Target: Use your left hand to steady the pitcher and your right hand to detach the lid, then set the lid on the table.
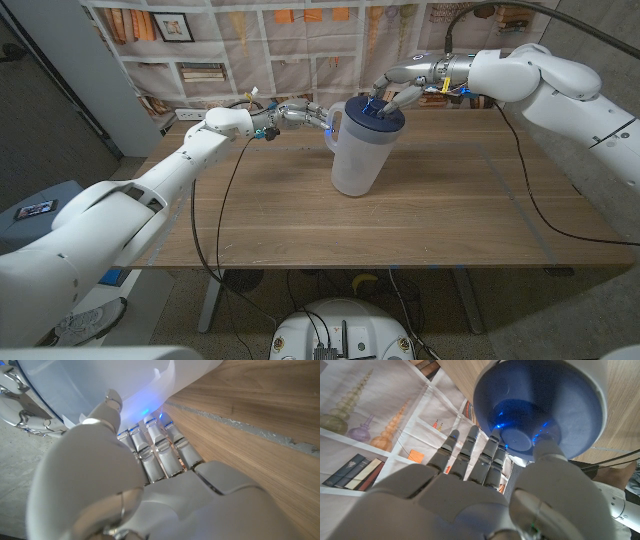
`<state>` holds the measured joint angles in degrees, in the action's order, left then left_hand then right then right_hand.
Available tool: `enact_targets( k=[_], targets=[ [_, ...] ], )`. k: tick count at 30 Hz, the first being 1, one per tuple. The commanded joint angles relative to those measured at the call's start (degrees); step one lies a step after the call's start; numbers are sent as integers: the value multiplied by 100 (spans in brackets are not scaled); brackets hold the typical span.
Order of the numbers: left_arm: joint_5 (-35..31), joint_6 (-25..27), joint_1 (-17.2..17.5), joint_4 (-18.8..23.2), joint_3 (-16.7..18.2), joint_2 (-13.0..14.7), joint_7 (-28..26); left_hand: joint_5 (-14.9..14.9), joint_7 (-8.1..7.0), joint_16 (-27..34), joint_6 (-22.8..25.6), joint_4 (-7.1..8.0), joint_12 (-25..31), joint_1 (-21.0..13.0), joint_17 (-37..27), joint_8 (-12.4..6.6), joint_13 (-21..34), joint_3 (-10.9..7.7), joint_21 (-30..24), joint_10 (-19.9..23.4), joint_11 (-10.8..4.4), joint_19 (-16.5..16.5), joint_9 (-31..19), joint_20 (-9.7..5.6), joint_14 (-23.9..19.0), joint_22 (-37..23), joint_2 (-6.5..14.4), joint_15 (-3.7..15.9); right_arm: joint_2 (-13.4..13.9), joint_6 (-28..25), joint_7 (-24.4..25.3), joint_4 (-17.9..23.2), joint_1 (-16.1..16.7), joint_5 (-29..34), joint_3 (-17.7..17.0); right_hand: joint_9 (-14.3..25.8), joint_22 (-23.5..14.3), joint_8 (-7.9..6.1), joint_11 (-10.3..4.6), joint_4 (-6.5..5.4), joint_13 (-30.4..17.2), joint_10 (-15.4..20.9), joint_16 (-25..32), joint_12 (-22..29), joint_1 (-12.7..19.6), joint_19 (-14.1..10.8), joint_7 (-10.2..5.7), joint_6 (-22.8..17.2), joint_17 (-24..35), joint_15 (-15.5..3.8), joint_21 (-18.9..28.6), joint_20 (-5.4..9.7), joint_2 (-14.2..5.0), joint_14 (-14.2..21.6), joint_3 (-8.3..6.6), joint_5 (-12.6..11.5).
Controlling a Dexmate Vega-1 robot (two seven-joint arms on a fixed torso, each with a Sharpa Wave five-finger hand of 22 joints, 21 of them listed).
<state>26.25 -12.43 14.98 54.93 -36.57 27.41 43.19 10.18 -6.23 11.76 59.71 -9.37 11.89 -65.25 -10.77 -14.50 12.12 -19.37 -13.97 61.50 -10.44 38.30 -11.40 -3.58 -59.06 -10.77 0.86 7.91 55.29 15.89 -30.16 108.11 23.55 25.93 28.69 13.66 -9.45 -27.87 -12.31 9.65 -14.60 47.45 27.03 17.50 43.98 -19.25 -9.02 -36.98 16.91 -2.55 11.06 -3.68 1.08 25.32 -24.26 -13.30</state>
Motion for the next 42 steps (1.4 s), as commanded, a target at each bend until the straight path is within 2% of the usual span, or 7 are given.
enact_targets(
  k=[1,5,12,28,42],
  targets=[
    [-22,-81,-76,-171,-27,-79,52,21,134,13,187,-2,31,-526,-9,-51,30,27,2,166,-128,4,-31,-830,-227,-13,620,608,-24,45,183,-31,39,-15,-48,36,-25,-115,-7,-2,-4,158,108,51,157,-45,-53,-184,51,-850,13,54,-73,139,40,39],
    [-16,-110,-117,-272,-31,-119,95,21,138,11,175,-2,28,-527,-9,-47,31,33,2,163,-127,6,-32,-830,-229,-13,623,608,-32,43,141,-61,16,-61,-38,36,-25,-155,-10,-5,-2,291,180,70,221,-77,-156,-222,84,-859,14,96,-101,202,68,57],
    [-32,-132,-158,-351,-42,-146,130,19,134,8,180,-3,25,-529,-8,-51,33,46,2,160,-126,10,-34,-830,-234,-13,629,607,-52,76,131,-128,-18,-137,-26,34,-25,-236,-16,-32,4,432,282,80,279,-107,-231,-355,139,-858,13,142,-194,280,96,79],
    [-32,-111,-159,-359,-43,-157,138,19,139,4,171,-1,23,-529,-7,-54,38,69,4,166,-126,13,-37,-830,-242,-14,641,608,-55,147,25,-173,-85,-217,16,29,-25,-389,-19,-37,-24,667,444,122,399,-115,-243,-644,244,-879,1,190,-373,358,142,114],
    [-55,-151,-249,-528,-68,-211,225,19,155,6,178,-1,20,-531,-9,-62,41,87,4,169,-124,17,-39,-829,-262,-14,652,607,-77,166,-10,-246,-154,-281,21,26,-25,-421,-19,-31,-29,735,496,122,449,-153,-250,-683,284,-874,7,211,-414,365,177,132]
  ],
)
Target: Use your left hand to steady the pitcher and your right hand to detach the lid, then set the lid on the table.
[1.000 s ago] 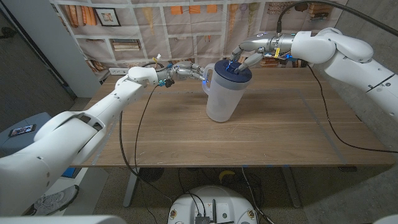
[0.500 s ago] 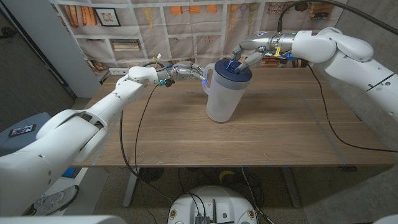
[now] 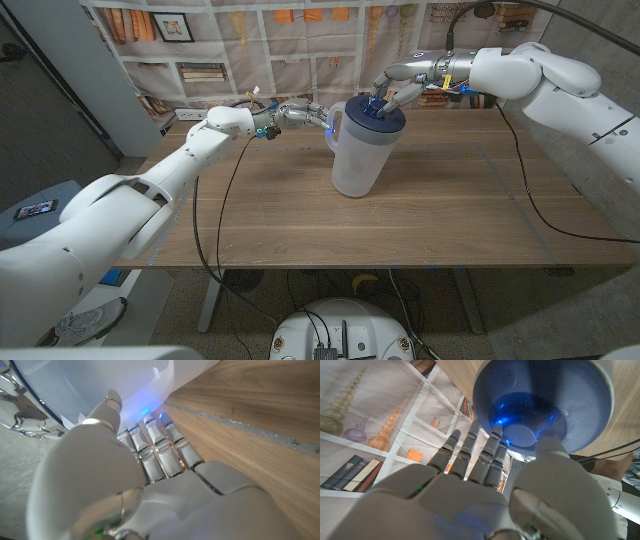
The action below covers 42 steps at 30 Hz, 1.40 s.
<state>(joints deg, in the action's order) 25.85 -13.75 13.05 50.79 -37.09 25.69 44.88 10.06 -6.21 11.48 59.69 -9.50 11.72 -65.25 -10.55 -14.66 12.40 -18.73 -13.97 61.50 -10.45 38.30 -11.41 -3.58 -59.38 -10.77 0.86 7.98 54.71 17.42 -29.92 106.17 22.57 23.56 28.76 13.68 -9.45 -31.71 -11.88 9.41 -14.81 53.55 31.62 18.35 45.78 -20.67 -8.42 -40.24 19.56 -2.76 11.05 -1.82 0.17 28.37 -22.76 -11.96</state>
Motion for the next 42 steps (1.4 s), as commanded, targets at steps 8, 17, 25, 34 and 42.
enact_targets(
  k=[8,17,25,34,42],
  targets=[
    [-40,-5,-61,-101,-27,-27,50,30,146,28,177,9,42,-534,-29,-46,15,33,7,184,-125,16,-40,-830,-224,-14,651,600,-34,33,-75,-93,-102,-103,26,22,-25,-68,-64,-16,-17,162,30,41,277,-13,-296,-414,19,-852,4,33,-351,47,32,3],
    [-78,9,-99,-118,-54,-29,69,32,150,27,163,10,39,-536,-29,-43,17,40,10,182,-124,12,-41,-830,-227,-14,660,600,-35,47,-109,-133,-139,-191,18,19,-25,-82,-64,-25,-24,194,33,43,281,-12,-296,-430,21,-849,0,35,-384,55,37,8],
    [-95,8,-127,-154,-67,-48,79,33,145,29,171,12,38,-537,-31,-49,18,48,13,184,-124,9,-42,-829,-238,-14,665,600,-58,94,-154,-217,-212,-272,38,17,-24,-94,-64,-26,-28,213,29,41,290,-35,-303,-441,19,-854,6,51,-408,62,37,10],
    [-129,31,-155,-163,-93,-56,84,35,155,27,169,11,41,-540,-31,-51,21,58,14,195,-127,9,-43,-828,-240,-14,669,600,-82,147,-167,-297,-288,-311,52,15,-24,-105,-63,-20,-35,234,32,41,301,-40,-296,-452,21,-856,4,36,-415,70,45,14],
    [-151,-17,-233,-324,-117,-120,140,36,142,26,174,13,44,-540,-32,-56,23,67,15,206,-126,10,-44,-827,-242,-14,671,601,-75,145,-177,-322,-315,-328,49,13,-24,-113,-62,-15,-32,234,28,29,309,-51,-295,-456,20,-856,5,20,-417,67,53,17]
  ],
)
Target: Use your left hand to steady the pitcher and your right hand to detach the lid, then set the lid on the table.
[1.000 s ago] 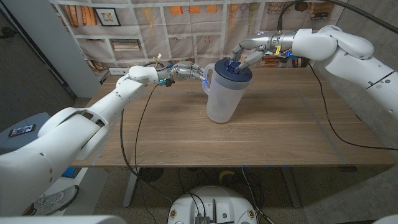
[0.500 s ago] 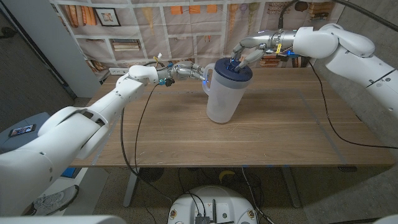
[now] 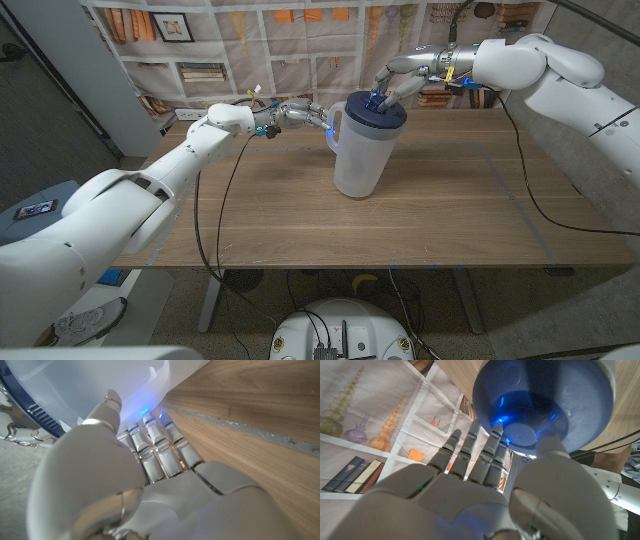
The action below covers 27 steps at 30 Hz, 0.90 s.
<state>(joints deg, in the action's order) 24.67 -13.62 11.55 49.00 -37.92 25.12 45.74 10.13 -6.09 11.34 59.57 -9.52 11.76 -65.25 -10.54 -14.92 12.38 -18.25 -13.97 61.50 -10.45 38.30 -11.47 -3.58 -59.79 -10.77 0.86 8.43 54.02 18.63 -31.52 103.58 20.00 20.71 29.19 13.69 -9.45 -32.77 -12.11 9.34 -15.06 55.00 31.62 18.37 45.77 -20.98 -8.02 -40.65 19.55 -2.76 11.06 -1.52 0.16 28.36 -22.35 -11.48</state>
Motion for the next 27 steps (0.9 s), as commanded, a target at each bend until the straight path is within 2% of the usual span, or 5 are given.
enact_targets(
  k=[1,18,27],
  targets=[
    [-37,-37,-96,-175,-37,-76,58,29,125,40,186,15,40,-540,-33,-31,25,22,16,206,-125,10,-38,-826,-202,-14,671,557,-3,18,-19,-63,-58,-41,4,12,-24,-7,-39,-8,-8,90,25,27,308,-20,-338,-414,19,-855,4,-9,-417,66,12,-31],
    [-89,-142,-235,-469,-77,-200,153,32,137,38,187,15,36,-545,-34,-36,28,37,21,206,-125,3,-39,-827,-209,-14,680,556,20,19,4,-134,-74,-181,-47,7,-23,-22,-38,-12,-14,115,24,18,309,-29,-327,-417,20,-849,1,-12,-432,78,31,-24],
    [-105,-123,-234,-446,-83,-199,148,33,130,35,180,15,35,-548,-33,-36,30,44,23,206,-126,-1,-40,-827,-207,-14,682,556,54,-5,15,-146,-57,-301,-93,5,-23,-26,-36,-18,-19,125,17,14,302,-36,-325,-410,15,-847,1,-35,-438,85,39,-22]
  ],
)
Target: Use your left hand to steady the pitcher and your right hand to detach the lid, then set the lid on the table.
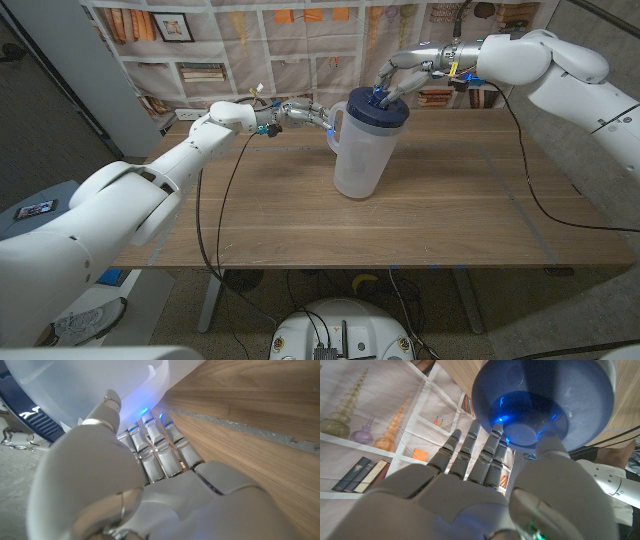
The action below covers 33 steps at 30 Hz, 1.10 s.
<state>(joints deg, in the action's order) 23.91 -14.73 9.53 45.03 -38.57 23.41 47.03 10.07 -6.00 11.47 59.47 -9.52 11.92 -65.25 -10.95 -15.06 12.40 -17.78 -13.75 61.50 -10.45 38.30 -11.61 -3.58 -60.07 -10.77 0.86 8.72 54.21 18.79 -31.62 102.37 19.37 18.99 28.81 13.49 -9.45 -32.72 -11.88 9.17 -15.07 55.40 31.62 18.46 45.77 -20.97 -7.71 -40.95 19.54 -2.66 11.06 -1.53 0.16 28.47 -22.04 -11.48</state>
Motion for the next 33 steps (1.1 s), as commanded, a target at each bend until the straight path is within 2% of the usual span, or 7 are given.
enact_targets(
  k=[1,33],
  targets=[
    [-18,-5,-25,-40,-12,-29,15,39,117,23,191,14,20,-548,8,-23,28,-2,2,207,-125,-1,-26,-827,-180,-14,682,527,37,-19,29,-26,5,-130,-55,24,-23,-30,-59,-3,-20,88,18,6,301,-32,-360,-375,16,-856,-1,-34,-438,77,10,-21],
    [-32,132,102,334,-7,100,-116,41,109,16,185,15,18,-554,8,-30,33,28,10,214,-126,-11,-27,-825,-180,-13,688,527,156,-85,70,125,-36,-260,-227,14,-24,-62,-59,7,-30,115,9,-17,319,-40,-351,-395,12,-862,-6,-50,-455,99,33,-18]
  ],
)
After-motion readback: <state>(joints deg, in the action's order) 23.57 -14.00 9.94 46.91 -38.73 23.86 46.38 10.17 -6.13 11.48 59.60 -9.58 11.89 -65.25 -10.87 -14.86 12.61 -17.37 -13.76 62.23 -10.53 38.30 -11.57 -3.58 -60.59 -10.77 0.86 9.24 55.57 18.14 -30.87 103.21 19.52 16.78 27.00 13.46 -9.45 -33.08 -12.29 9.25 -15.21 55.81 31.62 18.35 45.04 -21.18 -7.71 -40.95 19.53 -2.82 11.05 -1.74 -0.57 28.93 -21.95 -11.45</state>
